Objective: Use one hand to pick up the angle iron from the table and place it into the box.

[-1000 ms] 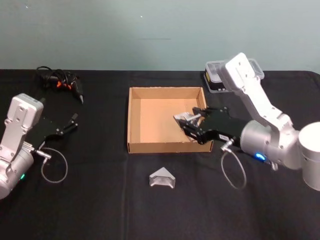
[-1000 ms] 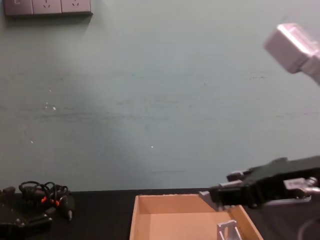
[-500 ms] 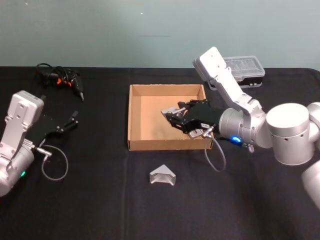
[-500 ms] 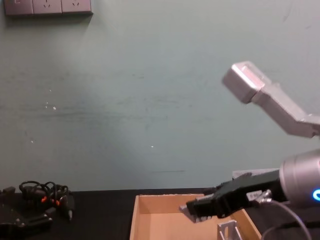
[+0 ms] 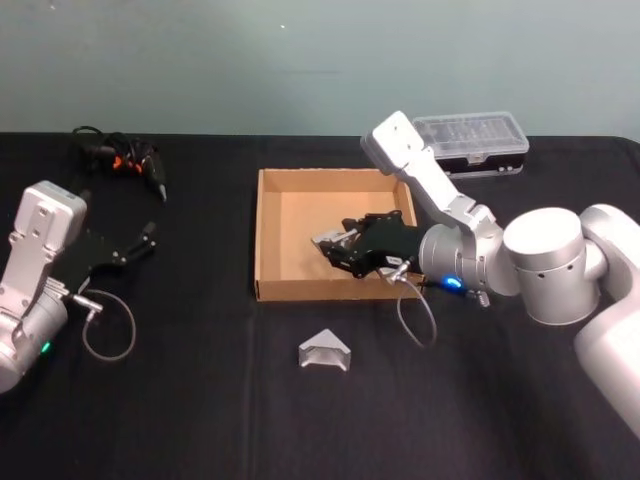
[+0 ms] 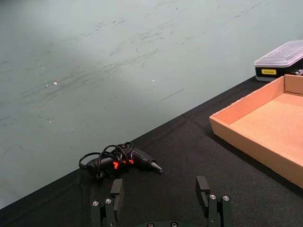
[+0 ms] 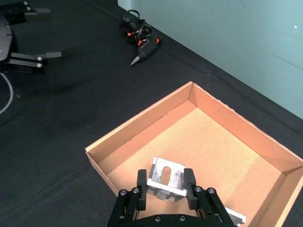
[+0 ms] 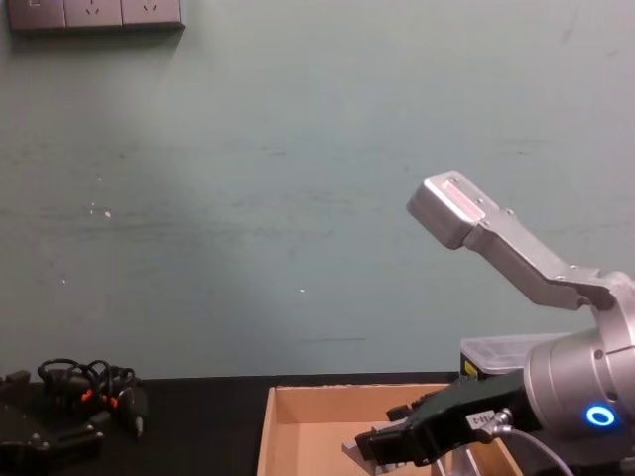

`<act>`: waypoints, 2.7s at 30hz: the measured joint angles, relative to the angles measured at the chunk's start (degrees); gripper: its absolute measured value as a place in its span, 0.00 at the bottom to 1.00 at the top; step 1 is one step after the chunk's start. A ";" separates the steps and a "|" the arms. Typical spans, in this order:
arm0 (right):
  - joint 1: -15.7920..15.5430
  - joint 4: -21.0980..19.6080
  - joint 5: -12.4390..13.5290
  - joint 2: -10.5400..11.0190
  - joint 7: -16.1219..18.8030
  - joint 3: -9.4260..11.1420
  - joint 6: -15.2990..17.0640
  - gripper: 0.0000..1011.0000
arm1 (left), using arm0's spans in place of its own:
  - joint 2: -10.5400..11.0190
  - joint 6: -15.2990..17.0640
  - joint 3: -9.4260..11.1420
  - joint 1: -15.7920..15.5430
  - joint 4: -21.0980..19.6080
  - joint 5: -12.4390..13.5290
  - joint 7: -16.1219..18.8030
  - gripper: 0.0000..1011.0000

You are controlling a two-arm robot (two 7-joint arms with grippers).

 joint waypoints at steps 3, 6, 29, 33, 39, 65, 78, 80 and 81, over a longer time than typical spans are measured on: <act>0.46 1.13 -0.18 -0.34 0.00 -0.12 -0.20 0.47 | 0.00 0.00 0.00 0.00 0.00 0.00 0.00 0.99; 0.82 2.01 -0.38 -0.63 -0.03 -0.21 -0.36 0.47 | 0.00 0.00 0.00 0.00 0.00 0.00 0.00 0.99; 0.77 3.10 -1.55 -0.95 -0.21 -0.13 -0.14 0.59 | 0.00 0.00 0.00 0.00 0.00 0.00 0.00 0.99; 0.58 2.91 -1.75 -0.95 -0.39 0.02 0.14 0.73 | 0.00 0.00 0.00 0.00 0.00 0.00 0.00 0.99; 0.02 1.73 -1.77 -0.84 -0.59 0.61 0.07 0.91 | 0.00 0.00 0.00 0.00 0.00 0.00 0.00 0.99; -9.03 -12.78 1.49 3.87 -3.87 7.76 -1.42 0.99 | 0.00 0.00 0.00 0.00 0.00 0.00 0.00 0.99; -15.56 -22.86 5.09 8.66 -2.92 10.12 -0.62 0.99 | 0.00 0.00 0.00 0.00 0.00 0.00 0.00 0.99; -17.27 -24.96 6.30 9.80 -2.63 10.48 -0.11 0.99 | 0.00 0.00 0.00 0.00 0.00 0.00 0.00 0.99; -17.60 -25.34 6.51 10.02 -2.59 10.53 -0.01 0.99 | 0.00 0.00 0.00 0.00 0.00 0.00 0.00 0.99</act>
